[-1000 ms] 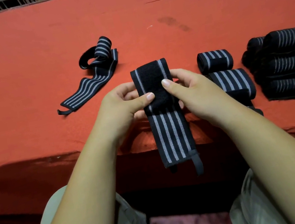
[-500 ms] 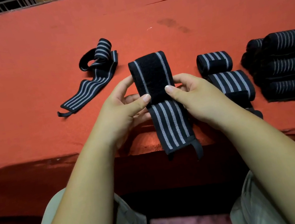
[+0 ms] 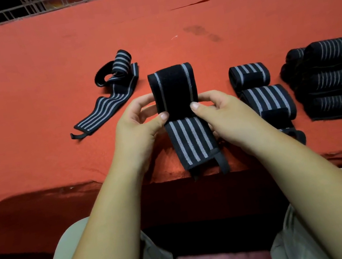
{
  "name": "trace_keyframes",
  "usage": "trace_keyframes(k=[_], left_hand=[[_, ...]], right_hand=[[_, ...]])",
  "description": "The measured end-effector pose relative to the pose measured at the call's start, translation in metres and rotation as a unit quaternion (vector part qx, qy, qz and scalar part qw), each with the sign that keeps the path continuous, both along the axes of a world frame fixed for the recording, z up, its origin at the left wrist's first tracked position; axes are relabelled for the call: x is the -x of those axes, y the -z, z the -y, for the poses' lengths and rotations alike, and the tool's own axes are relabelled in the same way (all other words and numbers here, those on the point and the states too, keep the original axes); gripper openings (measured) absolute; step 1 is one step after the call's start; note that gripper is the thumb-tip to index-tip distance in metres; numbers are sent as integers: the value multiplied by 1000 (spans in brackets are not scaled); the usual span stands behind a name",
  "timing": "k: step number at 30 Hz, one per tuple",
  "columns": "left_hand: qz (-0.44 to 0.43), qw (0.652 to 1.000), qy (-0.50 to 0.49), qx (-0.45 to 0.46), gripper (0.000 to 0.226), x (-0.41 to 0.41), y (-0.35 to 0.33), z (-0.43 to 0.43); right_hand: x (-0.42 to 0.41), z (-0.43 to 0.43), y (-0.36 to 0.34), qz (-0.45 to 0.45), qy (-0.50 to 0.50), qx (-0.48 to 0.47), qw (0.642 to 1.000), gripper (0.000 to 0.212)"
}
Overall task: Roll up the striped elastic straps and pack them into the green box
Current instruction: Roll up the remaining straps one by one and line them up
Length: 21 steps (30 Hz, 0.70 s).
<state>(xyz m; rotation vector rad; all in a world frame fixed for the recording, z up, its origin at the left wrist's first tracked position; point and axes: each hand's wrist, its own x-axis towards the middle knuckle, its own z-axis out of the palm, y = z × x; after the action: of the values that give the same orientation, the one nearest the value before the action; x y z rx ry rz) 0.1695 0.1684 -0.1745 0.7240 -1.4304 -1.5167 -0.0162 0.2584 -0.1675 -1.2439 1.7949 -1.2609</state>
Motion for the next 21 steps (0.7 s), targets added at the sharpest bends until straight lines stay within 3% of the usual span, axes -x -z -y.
trace_keyframes(k=[4, 10, 13, 18, 21], left_hand=[[-7, 1000, -16, -26, 40, 0, 2, 1], [0, 999, -31, -36, 37, 2, 3, 1], [13, 998, -42, -45, 35, 3, 1, -3], [-4, 997, -7, -74, 48, 3, -2, -4], [-4, 996, -11, -94, 40, 4, -5, -5]], right_hand=[[-1, -2, -1, 32, 13, -2, 999, 31], [-2, -1, -10, 207, -12, -18, 978, 59], [-2, -4, -14, 231, -45, -20, 972, 74], [-2, -9, -13, 207, -25, 21, 978, 39], [-3, -7, -13, 214, 1, 51, 976, 34]])
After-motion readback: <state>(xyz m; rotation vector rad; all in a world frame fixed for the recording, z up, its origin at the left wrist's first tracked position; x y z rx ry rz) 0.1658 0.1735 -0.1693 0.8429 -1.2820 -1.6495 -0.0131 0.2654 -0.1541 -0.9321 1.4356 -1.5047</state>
